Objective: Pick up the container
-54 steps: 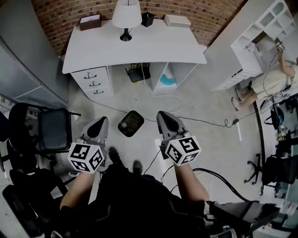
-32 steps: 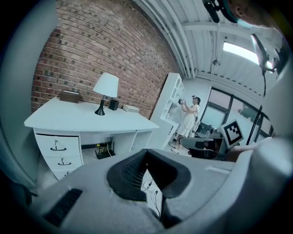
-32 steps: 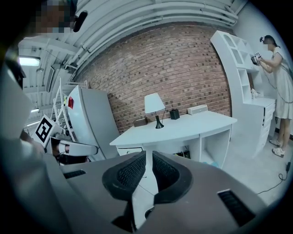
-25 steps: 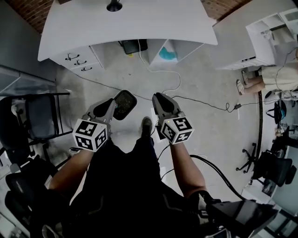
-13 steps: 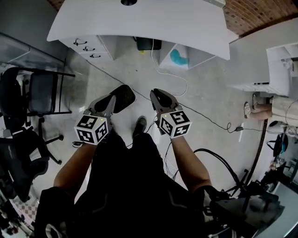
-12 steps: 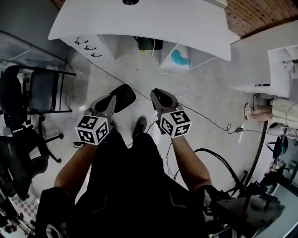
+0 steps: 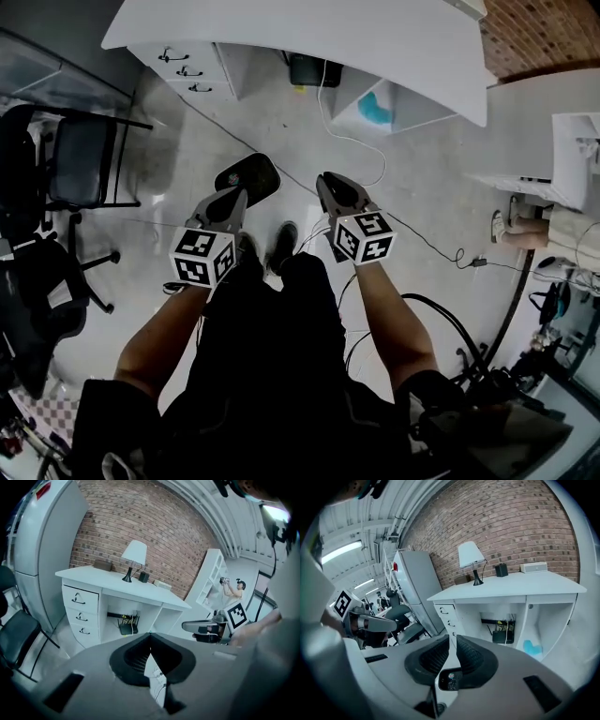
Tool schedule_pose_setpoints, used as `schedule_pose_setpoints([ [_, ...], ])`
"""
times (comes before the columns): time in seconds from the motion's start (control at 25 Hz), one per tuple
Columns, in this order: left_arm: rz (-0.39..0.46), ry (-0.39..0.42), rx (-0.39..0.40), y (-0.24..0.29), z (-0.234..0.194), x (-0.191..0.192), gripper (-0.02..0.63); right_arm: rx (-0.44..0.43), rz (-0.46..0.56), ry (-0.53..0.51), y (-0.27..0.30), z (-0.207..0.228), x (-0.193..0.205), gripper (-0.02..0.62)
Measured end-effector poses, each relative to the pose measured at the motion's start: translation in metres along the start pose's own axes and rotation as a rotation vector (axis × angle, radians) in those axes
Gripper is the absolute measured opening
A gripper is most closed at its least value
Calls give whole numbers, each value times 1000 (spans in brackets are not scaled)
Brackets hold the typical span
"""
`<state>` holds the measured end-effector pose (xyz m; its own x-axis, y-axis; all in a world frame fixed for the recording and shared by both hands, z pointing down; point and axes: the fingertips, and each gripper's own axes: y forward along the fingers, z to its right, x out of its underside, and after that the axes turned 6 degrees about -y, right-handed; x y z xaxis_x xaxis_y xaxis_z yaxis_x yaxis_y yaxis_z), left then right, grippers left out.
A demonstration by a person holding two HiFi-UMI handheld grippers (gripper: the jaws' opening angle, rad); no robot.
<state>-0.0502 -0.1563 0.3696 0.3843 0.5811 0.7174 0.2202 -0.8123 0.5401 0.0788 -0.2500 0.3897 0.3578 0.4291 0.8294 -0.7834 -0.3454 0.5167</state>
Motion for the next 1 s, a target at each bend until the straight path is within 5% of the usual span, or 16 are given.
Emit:
schedule_pose_setpoints([
  [0.24,-27,-19,-44,27,-19,33,9,-50,-61,-18,28,12,45,15],
  [0.64,6,-157,-235,105,-26,97,9,-226,-165,-68,77,74,132,83],
  [1.0,18,-201,-275,142,-33,158,9,-266,-216,-92,109,96,197,86],
])
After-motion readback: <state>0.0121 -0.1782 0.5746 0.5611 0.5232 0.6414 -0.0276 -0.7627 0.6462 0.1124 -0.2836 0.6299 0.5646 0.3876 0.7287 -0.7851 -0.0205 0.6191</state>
